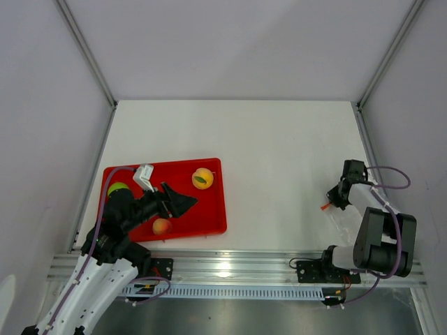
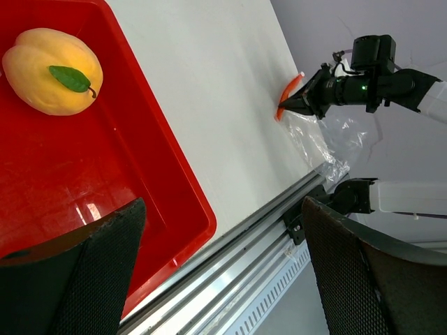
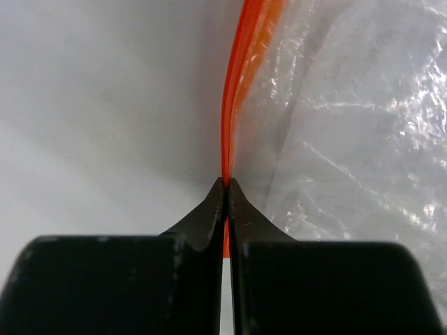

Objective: Place the food in the zip-top bag and seal the zipper
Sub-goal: Move the zipper food storage bag to the center of the board.

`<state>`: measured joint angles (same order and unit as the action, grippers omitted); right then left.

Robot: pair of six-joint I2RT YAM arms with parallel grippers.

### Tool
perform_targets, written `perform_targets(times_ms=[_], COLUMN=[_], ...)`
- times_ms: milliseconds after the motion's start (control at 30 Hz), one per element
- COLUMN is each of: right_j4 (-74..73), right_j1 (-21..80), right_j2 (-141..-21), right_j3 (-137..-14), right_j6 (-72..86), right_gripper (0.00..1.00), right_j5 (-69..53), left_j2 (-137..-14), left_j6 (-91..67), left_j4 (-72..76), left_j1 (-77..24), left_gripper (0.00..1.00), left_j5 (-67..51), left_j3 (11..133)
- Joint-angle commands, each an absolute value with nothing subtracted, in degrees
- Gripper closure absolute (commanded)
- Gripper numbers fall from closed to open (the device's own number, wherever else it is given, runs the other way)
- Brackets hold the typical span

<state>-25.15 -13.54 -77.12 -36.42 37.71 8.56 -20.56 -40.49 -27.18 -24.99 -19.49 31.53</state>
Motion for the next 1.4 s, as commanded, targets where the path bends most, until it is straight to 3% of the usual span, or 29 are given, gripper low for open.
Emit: perform_targets(times_ms=[0,367,567,633,700,867,967,1100,1233,1367], right_j4=[-19.35,-21.97,-26.27,-28.64,-30.83,-33.57,-34.19,-33.84,-34.01,-34.9], right_j1=[-7.75,20.02,33.04,35.68,37.87,40.6,42.01,45.35,45.0,48.24], right_j2=[-78.4,-77.96,-76.91,-76.73,-76.47,-74.88,-74.62,-76.11,-81.72,-86.92], right_j3=[-33.31,-45.07,-45.97,-45.97,-46.14,-46.23,-47.46,-50.0,-53.43,-57.82], right_j6=[37.18,33.05,28.83,28.04,27.78,28.39,28.56,28.13,27.08,25.49], right_gripper=[1.0,1.0,1.0,0.86,0.83,0.62,0.44,0.01,0.0,0.01], right_j5=[0.8,-1.85,4.38,7.72,10.96,16.52,20.03,26.27,22.86,30.56], left_j2=[-19.95,-19.86,-19.34,-19.34,-19.51,-19.6,-19.6,-19.43,-18.9,-18.98], left_j6=[-40.61,-41.4,-41.22,-41.48,-41.75,-41.75,-41.84,-42.01,-42.19,-42.01], left_j4=[-27.07,-26.98,-26.98,-26.63,-26.02,-26.01,-26.01,-26.45,-27.24,-27.6], left_j1=[-25.05,-25.05,-25.05,-25.05,-25.05,-25.05,-25.05,-25.05,-25.05,-25.05], left_gripper=[0.07,0.11,0.11,0.12,0.12,0.12,0.12,0.13,0.13,0.13], left_j5=[-19.78,-20.74,-20.83,-21.18,-21.71,-22.15,-22.24,-22.24,-22.06,-21.8], left_j3=[32.87,32.34,31.99,31.38,30.85,30.06,29.88,29.97,30.06,30.06])
